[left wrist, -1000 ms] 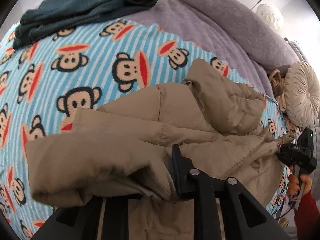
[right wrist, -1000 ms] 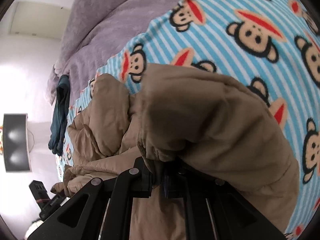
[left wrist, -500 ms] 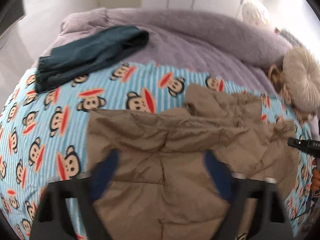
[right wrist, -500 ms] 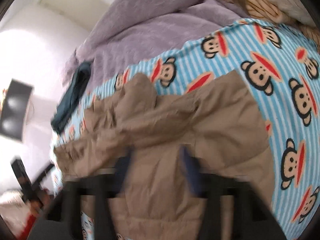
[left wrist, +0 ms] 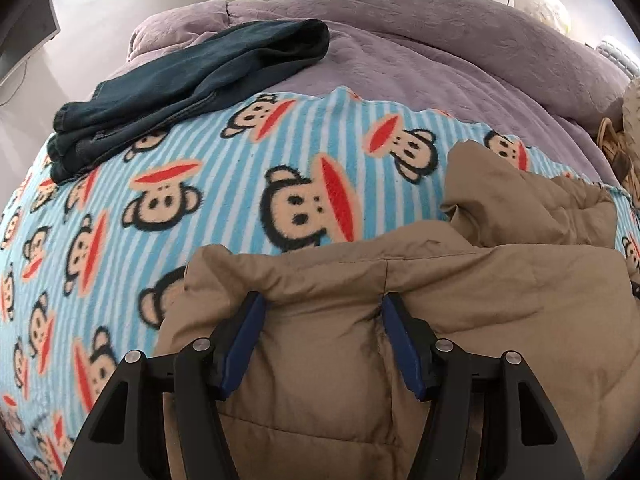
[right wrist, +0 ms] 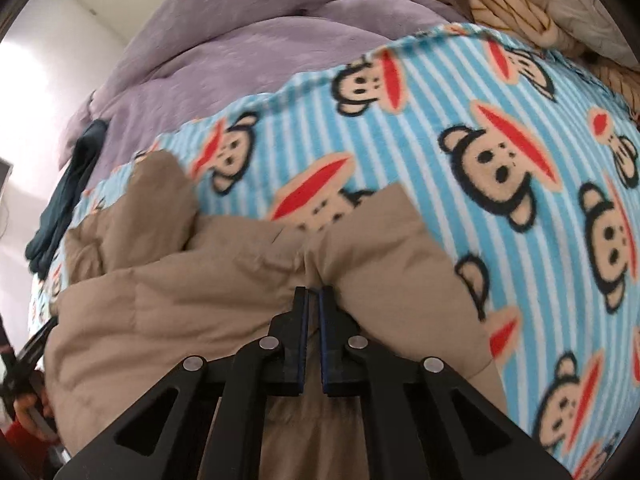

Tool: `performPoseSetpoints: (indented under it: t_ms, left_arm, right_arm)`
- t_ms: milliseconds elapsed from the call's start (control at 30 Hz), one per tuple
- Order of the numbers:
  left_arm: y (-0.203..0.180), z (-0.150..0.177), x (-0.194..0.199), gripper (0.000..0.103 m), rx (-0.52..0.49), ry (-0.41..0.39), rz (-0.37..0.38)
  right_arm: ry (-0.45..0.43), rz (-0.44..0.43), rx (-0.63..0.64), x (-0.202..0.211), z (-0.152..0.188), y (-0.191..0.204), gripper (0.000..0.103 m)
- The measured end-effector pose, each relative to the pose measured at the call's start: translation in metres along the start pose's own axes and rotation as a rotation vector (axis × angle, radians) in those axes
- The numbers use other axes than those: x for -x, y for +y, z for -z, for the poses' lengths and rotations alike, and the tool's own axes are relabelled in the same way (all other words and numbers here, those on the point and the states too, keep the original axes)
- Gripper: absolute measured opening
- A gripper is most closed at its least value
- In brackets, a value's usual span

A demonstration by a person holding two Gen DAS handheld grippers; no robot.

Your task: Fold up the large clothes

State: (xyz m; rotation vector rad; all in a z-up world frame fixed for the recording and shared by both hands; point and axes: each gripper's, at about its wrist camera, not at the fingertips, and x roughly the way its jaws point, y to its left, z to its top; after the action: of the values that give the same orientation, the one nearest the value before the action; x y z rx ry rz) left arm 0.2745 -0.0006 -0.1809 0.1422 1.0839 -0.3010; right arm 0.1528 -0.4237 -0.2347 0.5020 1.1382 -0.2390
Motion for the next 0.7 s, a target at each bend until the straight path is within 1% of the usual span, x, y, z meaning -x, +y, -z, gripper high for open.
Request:
performPoseSetpoints:
  t_ms: [100, 200, 300, 367, 400, 467, 533, 567, 600, 700]
  left_arm:
    - [0.003, 0.001, -0.009, 0.066, 0.020, -0.009, 0.022]
    - [0.004, 0.001, -0.016, 0.067, 0.037, -0.015, 0.040]
    - [0.002, -0.002, -0.016, 0.067, 0.041, -0.002, 0.033]
    - [0.004, -0.007, -0.006, 0.067, 0.053, 0.016, 0.030]
    - [0.006, -0.009, 0.003, 0.067, 0.066, 0.013, 0.037]
    - [0.015, -0.008, 0.025, 0.067, 0.085, -0.028, 0.046]
    - [0.028, -0.005, 0.044, 0.067, 0.096, -0.060, 0.020]
    - [0.033, -0.004, 0.046, 0.067, 0.103, -0.064, 0.009]
    - [0.040, -0.002, 0.047, 0.067, 0.110, -0.057, -0.007]
    - [0.057, 0.004, 0.024, 0.067, 0.126, 0.014, -0.079]
  right_arm:
    - [-0.024, 0.014, 0.001, -0.013, -0.002, -0.001, 0.002]
    - [-0.032, -0.017, -0.039, -0.023, -0.002, -0.009, 0.002]
    - [-0.028, -0.033, -0.068, -0.028, -0.005, -0.014, 0.001]
    - [-0.020, -0.020, -0.064, -0.026, -0.006, -0.014, 0.001]
    - [-0.012, 0.001, -0.059, -0.021, -0.008, -0.012, 0.003]
    - [-0.002, 0.028, -0.039, -0.009, -0.010, -0.004, 0.008]
    - [-0.018, 0.062, -0.009, 0.007, -0.008, -0.001, 0.008]
    - [-0.042, 0.075, 0.006, 0.021, -0.003, -0.002, 0.008]
    - [-0.060, 0.085, 0.010, 0.032, 0.003, -0.004, 0.009]
    - [-0.072, 0.104, 0.001, 0.043, 0.020, -0.013, 0.008]
